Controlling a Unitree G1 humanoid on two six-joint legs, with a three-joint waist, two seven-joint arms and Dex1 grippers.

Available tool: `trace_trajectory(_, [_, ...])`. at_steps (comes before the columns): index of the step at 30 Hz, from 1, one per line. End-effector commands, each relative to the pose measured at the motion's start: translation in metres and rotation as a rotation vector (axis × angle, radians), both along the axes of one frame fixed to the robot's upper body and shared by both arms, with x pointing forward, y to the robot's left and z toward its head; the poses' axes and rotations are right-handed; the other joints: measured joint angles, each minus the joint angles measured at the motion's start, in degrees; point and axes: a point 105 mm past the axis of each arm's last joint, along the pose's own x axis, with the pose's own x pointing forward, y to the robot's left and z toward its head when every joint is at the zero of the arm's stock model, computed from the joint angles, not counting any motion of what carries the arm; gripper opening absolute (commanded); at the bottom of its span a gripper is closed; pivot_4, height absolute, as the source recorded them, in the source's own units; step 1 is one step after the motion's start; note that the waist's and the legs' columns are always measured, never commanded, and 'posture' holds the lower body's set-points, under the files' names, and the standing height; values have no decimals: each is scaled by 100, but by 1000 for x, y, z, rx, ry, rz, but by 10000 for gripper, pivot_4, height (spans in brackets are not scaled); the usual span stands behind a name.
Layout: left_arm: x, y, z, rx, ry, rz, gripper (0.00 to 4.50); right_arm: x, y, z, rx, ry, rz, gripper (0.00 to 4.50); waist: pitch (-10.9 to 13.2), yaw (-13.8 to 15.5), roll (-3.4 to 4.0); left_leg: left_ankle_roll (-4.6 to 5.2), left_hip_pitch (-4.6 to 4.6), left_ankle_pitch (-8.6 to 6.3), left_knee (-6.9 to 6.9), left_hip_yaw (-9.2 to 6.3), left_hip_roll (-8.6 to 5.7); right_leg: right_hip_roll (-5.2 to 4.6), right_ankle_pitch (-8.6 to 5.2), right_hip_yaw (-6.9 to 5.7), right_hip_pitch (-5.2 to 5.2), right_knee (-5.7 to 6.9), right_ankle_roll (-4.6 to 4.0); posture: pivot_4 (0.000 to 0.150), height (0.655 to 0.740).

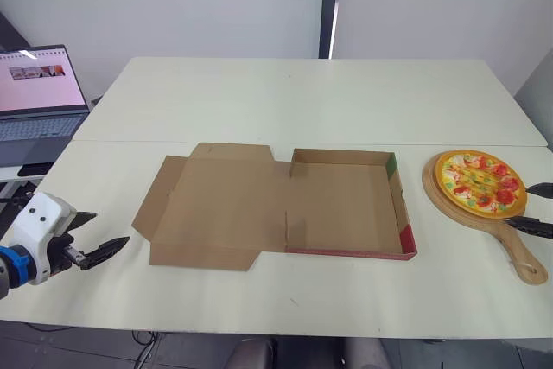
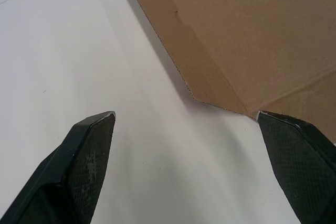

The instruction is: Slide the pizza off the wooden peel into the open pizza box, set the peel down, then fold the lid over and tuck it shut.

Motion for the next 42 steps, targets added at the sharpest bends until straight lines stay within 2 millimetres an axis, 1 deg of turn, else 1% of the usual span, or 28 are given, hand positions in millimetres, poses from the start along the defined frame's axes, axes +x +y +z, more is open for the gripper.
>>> trace_trajectory(1, [0,4,8,33,-4,-11,44921,-1,-7,17,-32,-50,-21,45000,0,0,0,0,0,0,0,0,0,0,0,0,0,0,0,1500,7400])
trace_trajectory(4, [-1,9,7,55,-3,-1,44921,-14,-23,11,-41,0,-80,45000,1,6,-1,0,0,0,-1,0,-1,0,0,-1,-1,0,0,1500,7400])
trace_trajectory(7, [-1,10,6,55,-3,-4,44921,-19,-28,7,-44,14,-99,45000,3,8,-4,3,-1,-2,-1,2,-2,-1,-1,0,-1,-2,0,1500,7400])
trace_trajectory(20, [3,14,7,59,-20,15,44921,-17,-30,5,-46,2,-100,45000,3,-9,-3,3,2,-2,-1,13,4,0,0,3,1,1,1,1500,7400])
trace_trajectory(24, [4,10,14,-16,-35,-14,44921,-14,-30,5,-44,-8,-98,45000,3,-9,-3,3,2,-2,-1,13,4,0,0,3,2,1,1,1500,7400])
trace_trajectory(26, [5,9,16,-14,-50,-22,44921,-14,-29,5,-30,-7,-99,45000,3,-9,-4,3,3,-2,-1,13,4,0,0,3,2,1,1,1500,7400])
trace_trajectory(28, [1,8,14,-48,-15,-36,44921,-12,-29,8,-14,-22,-108,45000,3,-13,-3,3,3,-2,-1,14,4,0,1,4,1,1,1,1500,7400])
trace_trajectory(33, [5,15,21,-47,-67,-1,44921,-6,-27,13,-12,-66,-104,45000,3,-22,-3,3,4,-2,-1,15,5,1,1,6,1,1,1,1500,7400])
trace_trajectory(34, [6,16,23,-53,-80,5,44921,-5,-26,15,-13,-79,-97,45000,3,-21,-3,3,4,-2,0,15,4,0,1,6,1,1,1,1500,7400])
trace_trajectory(36, [7,15,26,-91,-104,22,44921,2,-15,20,-10,-118,-56,45000,3,-24,-3,3,5,-2,1,16,4,0,2,7,1,1,2,1500,7400])
trace_trajectory(40, [1,8,27,-202,-122,50,44921,13,16,28,23,-178,46,45000,2,-72,-2,2,5,-2,0,16,6,1,2,9,0,2,2,1500,7400])
trace_trajectory(42, [-5,2,27,-355,-128,91,44921,20,39,33,52,-211,111,45000,2,-112,-2,2,4,-2,0,15,6,0,2,11,0,1,2,1500,7400])
